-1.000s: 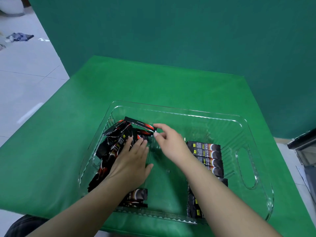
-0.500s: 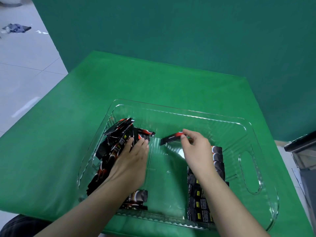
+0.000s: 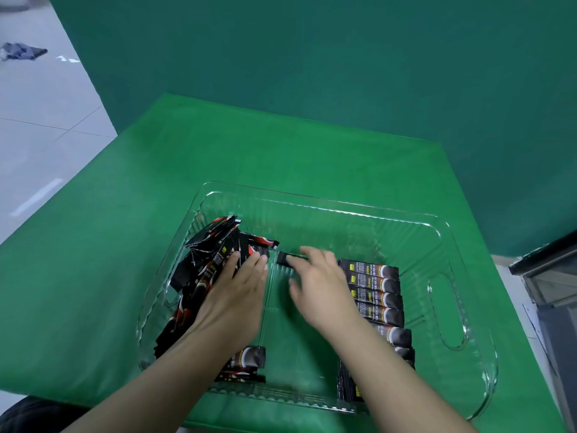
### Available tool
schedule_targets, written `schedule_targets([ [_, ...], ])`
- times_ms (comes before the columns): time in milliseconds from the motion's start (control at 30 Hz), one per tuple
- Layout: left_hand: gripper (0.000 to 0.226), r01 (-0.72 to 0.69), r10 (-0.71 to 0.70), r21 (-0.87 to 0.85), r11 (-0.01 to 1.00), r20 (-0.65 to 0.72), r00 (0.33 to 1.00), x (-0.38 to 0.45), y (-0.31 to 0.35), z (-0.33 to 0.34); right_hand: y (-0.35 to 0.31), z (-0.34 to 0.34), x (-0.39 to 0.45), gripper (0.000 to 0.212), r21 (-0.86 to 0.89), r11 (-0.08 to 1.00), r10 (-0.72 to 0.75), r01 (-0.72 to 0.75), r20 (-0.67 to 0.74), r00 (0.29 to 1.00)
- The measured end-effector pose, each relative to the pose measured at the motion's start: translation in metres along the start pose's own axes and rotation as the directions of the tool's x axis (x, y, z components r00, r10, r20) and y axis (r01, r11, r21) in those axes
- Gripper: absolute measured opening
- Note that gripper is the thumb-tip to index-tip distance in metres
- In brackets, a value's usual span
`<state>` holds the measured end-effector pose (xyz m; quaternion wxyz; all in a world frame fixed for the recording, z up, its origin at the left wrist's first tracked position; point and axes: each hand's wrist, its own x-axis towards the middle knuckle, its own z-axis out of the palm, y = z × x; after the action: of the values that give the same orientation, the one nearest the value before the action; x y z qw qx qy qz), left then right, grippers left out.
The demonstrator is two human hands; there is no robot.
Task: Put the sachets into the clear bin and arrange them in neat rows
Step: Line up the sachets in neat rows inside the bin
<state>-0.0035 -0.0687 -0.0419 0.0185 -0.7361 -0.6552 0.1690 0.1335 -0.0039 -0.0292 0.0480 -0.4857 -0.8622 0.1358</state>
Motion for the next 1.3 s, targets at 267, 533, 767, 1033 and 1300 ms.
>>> schedule_targets([
  [267,0.062,-0.003,0.003,-0.015,1.0,-0.012,1.0,0.0,-0.001,0.0,0.008,0.011,0.007,0.059,-0.016,1.0,0.014,-0.01,0.271,0.963],
  [533,0.061,0.001,-0.001,-0.02,1.0,-0.017,1.0,0.0,-0.001,0.0,0.003,0.007,0.016,0.044,0.158,0.987,-0.054,0.044,0.059,0.997],
  [767,0.059,-0.007,0.007,0.005,1.0,-0.008,1.0,0.001,-0.001,0.002,-0.012,0.012,0.037,0.041,0.313,0.948,-0.077,0.051,0.071,0.995],
  [1033,0.061,-0.006,0.005,-0.016,1.0,-0.031,1.0,-0.001,0.0,0.001,-0.009,0.011,0.037,0.039,0.274,0.958,-0.055,0.081,-0.1,0.993],
  [1300,0.06,-0.005,0.005,-0.019,1.0,-0.012,1.0,0.001,-0.001,0.002,-0.016,0.011,0.047,0.027,0.2,0.98,-0.005,0.012,-0.035,0.999],
])
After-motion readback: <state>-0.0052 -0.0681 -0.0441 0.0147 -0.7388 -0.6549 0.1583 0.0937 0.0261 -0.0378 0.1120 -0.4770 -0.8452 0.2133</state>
